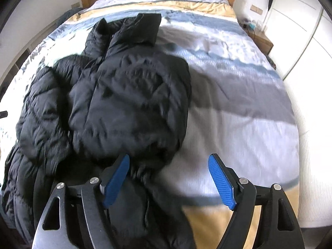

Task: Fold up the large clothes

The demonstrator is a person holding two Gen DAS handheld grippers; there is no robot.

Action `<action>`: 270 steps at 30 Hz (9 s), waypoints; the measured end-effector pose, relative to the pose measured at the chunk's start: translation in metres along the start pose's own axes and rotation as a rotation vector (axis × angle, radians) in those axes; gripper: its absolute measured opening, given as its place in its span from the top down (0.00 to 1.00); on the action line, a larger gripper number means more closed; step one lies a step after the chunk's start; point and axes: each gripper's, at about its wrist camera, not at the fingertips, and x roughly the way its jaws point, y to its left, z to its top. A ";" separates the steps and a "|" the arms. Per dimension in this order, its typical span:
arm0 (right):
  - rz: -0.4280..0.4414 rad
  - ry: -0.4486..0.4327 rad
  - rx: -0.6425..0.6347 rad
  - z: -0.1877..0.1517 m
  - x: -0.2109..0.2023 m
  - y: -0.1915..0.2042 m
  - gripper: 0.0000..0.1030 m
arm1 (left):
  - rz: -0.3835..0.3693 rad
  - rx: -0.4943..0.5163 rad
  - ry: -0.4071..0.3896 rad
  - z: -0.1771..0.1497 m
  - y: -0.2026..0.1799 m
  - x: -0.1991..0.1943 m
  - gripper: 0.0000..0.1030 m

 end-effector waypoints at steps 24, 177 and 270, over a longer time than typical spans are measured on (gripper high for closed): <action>0.106 -0.136 0.028 0.184 0.089 -0.018 0.23 | -0.221 -0.018 -0.084 0.213 -0.060 0.083 0.21; 0.378 -0.020 -0.205 0.061 0.073 0.095 0.51 | -0.333 0.262 -0.109 -0.006 -0.184 0.040 0.44; -0.087 0.205 0.302 -0.144 -0.147 -0.057 0.01 | 0.050 0.104 -0.026 -0.119 0.040 -0.110 0.24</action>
